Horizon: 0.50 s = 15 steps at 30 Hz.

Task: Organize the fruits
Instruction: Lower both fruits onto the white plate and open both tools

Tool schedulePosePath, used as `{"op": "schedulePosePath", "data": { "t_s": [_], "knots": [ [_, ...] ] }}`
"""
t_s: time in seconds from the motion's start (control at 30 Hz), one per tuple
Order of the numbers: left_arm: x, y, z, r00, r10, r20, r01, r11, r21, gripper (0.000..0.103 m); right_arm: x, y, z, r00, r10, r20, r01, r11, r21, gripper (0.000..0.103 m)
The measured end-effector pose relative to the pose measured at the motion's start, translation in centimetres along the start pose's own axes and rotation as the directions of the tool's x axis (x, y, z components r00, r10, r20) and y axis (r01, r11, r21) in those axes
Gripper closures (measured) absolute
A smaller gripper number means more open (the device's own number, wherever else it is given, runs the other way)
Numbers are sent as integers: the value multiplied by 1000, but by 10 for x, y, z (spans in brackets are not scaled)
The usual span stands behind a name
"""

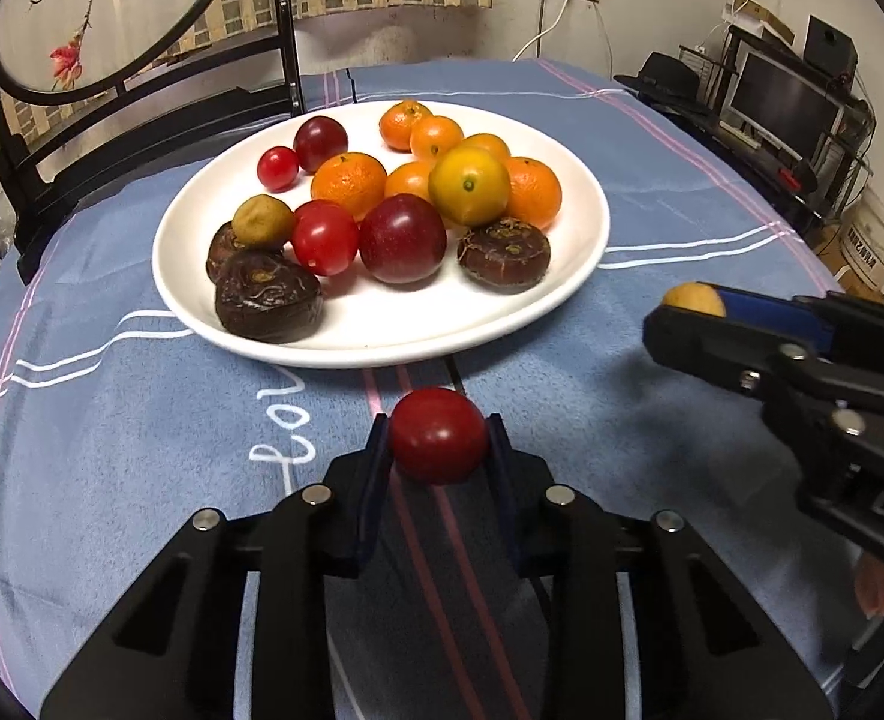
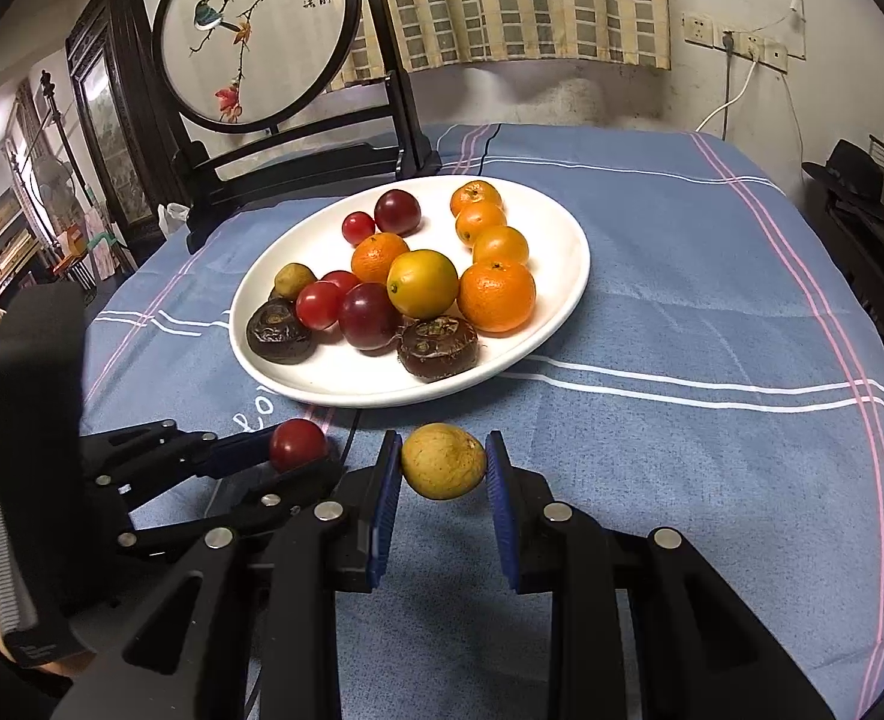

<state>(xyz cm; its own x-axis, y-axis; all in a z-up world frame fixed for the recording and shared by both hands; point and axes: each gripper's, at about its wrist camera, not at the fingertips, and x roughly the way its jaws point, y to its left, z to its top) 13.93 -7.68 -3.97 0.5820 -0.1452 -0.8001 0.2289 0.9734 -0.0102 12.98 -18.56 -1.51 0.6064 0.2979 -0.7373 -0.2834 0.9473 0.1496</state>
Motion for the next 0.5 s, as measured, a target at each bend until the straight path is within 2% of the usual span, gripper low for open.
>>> {"op": "schedulePosePath", "data": {
  "t_s": [0.17,0.23,0.33,0.5],
  "knots": [
    [-19,7,-4,999,-33,22,33,999,-10,72,-3,5,-1,1000,22,20,-22,1000,-10,74],
    [-27,12,-3,999,-39,36,40,999,-18,72,-7,9,0,998,55,43,-54,998,-17,74],
    [-41,23,6,997,-36,74,38,999,-27,73,-11,20,5,993,100,66,-98,995,-32,75],
    [-53,43,30,993,-7,116,12,999,-45,73,-11,35,22,990,98,97,-90,993,-79,75]
  ]
}}
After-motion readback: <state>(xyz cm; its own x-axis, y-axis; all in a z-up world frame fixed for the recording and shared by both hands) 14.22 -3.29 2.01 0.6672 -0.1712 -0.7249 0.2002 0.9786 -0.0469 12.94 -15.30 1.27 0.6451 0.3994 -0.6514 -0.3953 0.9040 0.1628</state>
